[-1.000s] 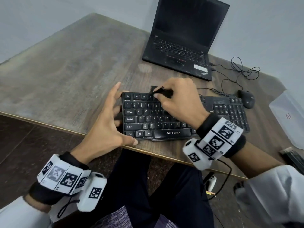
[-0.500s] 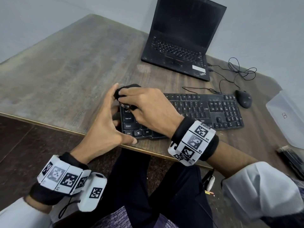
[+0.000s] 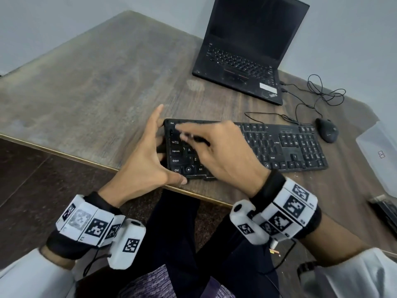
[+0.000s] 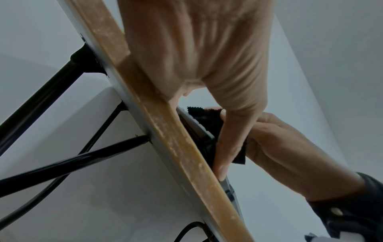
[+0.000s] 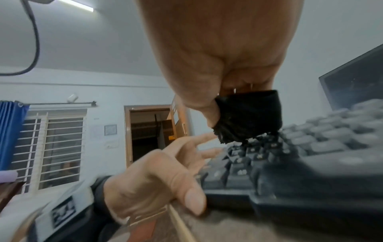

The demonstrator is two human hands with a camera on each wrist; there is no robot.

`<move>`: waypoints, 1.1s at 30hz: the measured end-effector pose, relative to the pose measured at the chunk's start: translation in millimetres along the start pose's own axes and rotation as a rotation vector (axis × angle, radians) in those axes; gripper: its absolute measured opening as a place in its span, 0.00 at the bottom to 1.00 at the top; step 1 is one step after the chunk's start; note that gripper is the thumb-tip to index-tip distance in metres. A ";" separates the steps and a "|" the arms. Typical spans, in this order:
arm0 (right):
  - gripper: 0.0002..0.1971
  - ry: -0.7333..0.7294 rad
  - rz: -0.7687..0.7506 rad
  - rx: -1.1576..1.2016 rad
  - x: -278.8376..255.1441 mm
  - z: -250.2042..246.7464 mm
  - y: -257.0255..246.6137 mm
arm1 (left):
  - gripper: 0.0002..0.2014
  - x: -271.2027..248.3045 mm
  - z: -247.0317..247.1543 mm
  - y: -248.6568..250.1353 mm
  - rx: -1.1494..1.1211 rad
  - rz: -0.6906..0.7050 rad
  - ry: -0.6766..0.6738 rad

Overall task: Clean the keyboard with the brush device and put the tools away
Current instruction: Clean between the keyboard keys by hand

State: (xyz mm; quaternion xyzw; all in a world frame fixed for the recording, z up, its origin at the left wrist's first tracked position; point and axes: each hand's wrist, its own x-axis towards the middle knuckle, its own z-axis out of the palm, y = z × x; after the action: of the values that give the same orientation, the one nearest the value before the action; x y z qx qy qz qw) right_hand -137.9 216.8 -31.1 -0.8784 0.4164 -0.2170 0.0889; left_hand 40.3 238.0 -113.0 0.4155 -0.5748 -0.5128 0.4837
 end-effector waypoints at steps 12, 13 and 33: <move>0.25 -0.159 0.100 0.026 -22.3 37.1 -17.7 | 0.70 2.7 -7.2 -3.8 0.038 0.020 0.027; 0.25 -0.153 0.099 0.044 -27.4 39.2 -18.2 | 0.70 2.4 -7.4 -3.5 0.057 0.027 0.024; 0.30 -0.011 -0.035 -0.064 -79.8 65.6 -9.3 | 0.37 15.2 -17.1 15.8 -0.270 -0.199 0.056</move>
State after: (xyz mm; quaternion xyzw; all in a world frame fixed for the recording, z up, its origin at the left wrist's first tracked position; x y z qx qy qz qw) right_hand -146.2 282.5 -110.9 -0.8892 0.4072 -0.2001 0.0595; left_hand 54.5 222.1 -95.3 0.4155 -0.4430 -0.6191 0.4977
